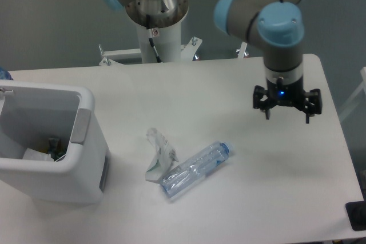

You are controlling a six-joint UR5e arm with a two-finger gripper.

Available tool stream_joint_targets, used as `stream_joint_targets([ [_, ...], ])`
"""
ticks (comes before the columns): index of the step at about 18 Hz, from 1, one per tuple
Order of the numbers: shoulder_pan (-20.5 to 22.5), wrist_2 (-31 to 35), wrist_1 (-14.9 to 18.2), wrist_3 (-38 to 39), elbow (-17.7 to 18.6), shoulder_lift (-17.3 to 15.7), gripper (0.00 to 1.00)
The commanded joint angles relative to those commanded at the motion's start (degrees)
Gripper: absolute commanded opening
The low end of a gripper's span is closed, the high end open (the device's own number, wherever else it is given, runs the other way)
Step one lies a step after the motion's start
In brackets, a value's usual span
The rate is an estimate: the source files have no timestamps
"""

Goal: Open the trash can

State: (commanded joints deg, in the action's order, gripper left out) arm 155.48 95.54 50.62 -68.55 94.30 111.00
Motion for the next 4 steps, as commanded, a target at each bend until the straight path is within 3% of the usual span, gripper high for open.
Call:
stream_joint_targets([
  [4, -0.3, -0.3, -0.4, 0.0, 0.9, 0.6, 1.0],
])
